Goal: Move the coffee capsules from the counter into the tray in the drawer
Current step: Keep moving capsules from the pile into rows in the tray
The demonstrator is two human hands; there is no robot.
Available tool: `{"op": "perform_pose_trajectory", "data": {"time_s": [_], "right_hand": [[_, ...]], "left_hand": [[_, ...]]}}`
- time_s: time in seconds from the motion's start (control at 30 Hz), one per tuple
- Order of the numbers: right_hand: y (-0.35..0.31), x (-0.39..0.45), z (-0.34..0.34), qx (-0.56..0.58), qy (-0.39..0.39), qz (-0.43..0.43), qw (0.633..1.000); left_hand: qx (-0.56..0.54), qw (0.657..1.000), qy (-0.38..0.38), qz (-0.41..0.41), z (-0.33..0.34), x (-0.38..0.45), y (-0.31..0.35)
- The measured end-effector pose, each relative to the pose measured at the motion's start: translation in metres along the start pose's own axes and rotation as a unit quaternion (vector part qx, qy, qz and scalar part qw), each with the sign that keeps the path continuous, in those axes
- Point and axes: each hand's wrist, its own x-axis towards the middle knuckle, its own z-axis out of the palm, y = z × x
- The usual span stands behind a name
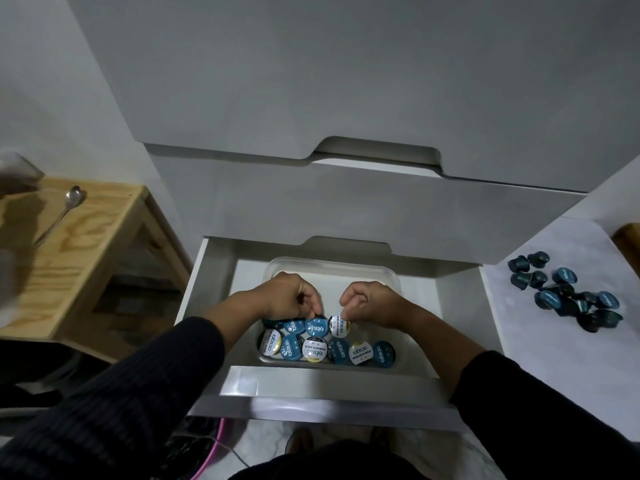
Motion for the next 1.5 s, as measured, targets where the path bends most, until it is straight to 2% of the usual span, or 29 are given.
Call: {"op": "perform_pose_trajectory", "data": {"time_s": [0.17, 0.23, 0.4, 0.5, 0.63, 0.73, 0.77, 0.9, 1.17, 1.27, 1.3, 1.4, 1.5], "right_hand": [[-0.013, -0.009, 0.011, -0.149, 0.082, -0.045, 0.984], [-0.022, -0.014, 0.017, -0.202, 0.109, -0.055, 0.972], [-0.037, -0.033, 0.033, -0.303, 0.215, -0.081, 0.925], [-0.039, -0.043, 0.040, -0.327, 0.278, -0.117, 0.896], [-0.039, -0.059, 0.044, -0.299, 0.351, -0.129, 0.878], [-0.032, -0.073, 0.036, -0.308, 0.371, -0.118, 0.868], [-0.030, -0.078, 0.031, -0.306, 0.377, -0.117, 0.866], [-0.008, -0.095, 0.001, -0.280, 0.366, -0.094, 0.882], [0.093, -0.141, -0.104, -0.269, 0.490, -0.135, 0.818], [0.146, -0.155, -0.142, -0.313, 0.488, -0.125, 0.805], [0.162, -0.158, -0.155, -0.319, 0.474, -0.119, 0.812], [0.208, -0.170, -0.185, -0.248, 0.427, -0.042, 0.869], [0.252, -0.172, -0.207, -0.205, 0.426, 0.043, 0.880]], "left_hand": [[0.014, 0.997, 0.053, -0.052, -0.002, -0.012, 0.010], [0.056, 0.991, 0.089, -0.084, 0.001, -0.018, 0.018], [0.132, 0.956, 0.229, -0.129, 0.023, -0.036, 0.042], [0.163, 0.926, 0.315, -0.132, 0.039, -0.047, 0.061], [0.196, 0.901, 0.374, -0.100, 0.047, -0.062, 0.087], [0.159, 0.914, 0.361, -0.100, 0.054, -0.063, 0.104], [0.145, 0.911, 0.377, -0.089, 0.058, -0.058, 0.106], [0.104, 0.906, 0.405, -0.069, 0.069, -0.035, 0.134], [0.066, 0.910, 0.408, 0.041, 0.113, 0.047, 0.245], [0.028, 0.923, 0.379, 0.055, 0.141, 0.078, 0.292], [0.010, 0.927, 0.371, 0.054, 0.151, 0.089, 0.304], [-0.028, 0.941, 0.336, 0.034, 0.183, 0.125, 0.327], [-0.077, 0.953, 0.293, -0.012, 0.214, 0.163, 0.334]]}}
